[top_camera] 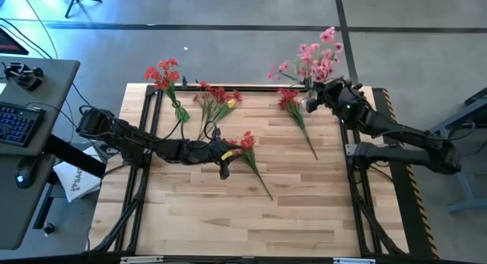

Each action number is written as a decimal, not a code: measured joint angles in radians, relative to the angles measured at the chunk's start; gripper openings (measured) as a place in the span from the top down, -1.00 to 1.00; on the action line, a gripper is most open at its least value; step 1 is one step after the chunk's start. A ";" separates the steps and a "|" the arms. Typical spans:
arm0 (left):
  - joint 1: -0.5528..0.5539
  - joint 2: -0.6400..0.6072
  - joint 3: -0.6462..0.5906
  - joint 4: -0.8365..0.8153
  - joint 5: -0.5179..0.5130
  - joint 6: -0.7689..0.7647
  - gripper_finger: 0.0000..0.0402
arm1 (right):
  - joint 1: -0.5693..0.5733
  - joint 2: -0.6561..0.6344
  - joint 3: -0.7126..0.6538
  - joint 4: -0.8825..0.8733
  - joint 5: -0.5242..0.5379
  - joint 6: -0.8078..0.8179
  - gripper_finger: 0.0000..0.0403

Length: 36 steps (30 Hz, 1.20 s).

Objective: Sort flowers into vase by color
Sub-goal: Put the pink flowers into the transparent vase

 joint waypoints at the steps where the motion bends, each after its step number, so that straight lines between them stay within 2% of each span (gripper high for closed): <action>1: 0.000 0.000 0.000 0.000 0.000 0.000 0.38 | 0.000 -0.006 0.000 0.001 -0.010 0.000 1.00; 11: 0.000 0.000 0.000 0.002 -0.007 0.000 0.38 | -0.030 -0.027 0.103 -0.136 -0.021 0.011 1.00; 16: 0.000 0.000 0.000 0.008 -0.008 0.000 0.38 | -0.080 0.021 0.104 -0.224 -0.046 0.079 1.00; 24: 0.000 0.000 0.000 0.008 -0.008 0.000 0.38 | -0.122 0.126 0.104 -0.222 -0.063 0.117 0.89; 28: 0.000 0.000 0.000 0.008 -0.008 0.000 0.38 | -0.144 0.155 0.104 -0.231 -0.098 0.115 0.70; 36: 0.000 0.000 0.000 0.008 -0.008 0.000 0.38 | -0.162 0.104 0.126 -0.298 -0.125 0.090 0.03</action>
